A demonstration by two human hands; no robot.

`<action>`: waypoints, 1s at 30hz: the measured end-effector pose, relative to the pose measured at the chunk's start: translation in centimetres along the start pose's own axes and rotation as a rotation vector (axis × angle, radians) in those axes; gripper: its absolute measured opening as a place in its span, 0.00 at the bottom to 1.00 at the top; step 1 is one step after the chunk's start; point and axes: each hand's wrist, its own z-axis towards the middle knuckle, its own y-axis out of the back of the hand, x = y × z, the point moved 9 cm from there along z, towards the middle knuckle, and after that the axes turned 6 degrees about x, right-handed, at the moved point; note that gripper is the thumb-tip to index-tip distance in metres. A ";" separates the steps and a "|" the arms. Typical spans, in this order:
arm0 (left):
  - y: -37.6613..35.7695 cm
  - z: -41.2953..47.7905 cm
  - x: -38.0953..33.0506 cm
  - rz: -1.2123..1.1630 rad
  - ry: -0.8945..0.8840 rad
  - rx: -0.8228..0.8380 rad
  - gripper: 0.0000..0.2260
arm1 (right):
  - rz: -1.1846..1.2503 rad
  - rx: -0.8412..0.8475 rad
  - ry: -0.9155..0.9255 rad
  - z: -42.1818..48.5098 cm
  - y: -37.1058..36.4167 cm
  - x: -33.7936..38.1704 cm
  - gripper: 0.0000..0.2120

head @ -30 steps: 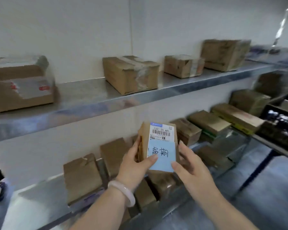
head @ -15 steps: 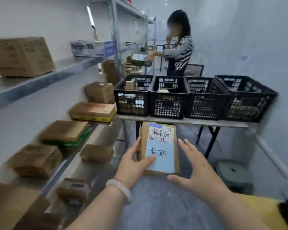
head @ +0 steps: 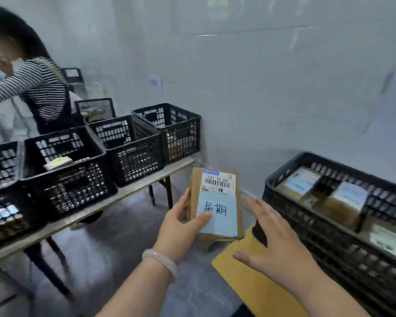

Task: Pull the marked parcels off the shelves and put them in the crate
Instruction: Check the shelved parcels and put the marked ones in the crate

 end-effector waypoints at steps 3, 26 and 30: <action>-4.2 3.5 -0.1 -0.053 0.021 0.159 0.30 | -0.044 -0.058 -0.196 -1.8 2.1 -3.3 0.53; -48.1 8.0 3.8 0.248 0.197 0.813 0.27 | -0.104 -0.256 -0.705 -17.0 17.4 -30.8 0.53; -52.0 9.3 6.5 0.348 0.224 0.812 0.33 | -0.097 -0.203 -0.763 -17.4 17.5 -35.2 0.54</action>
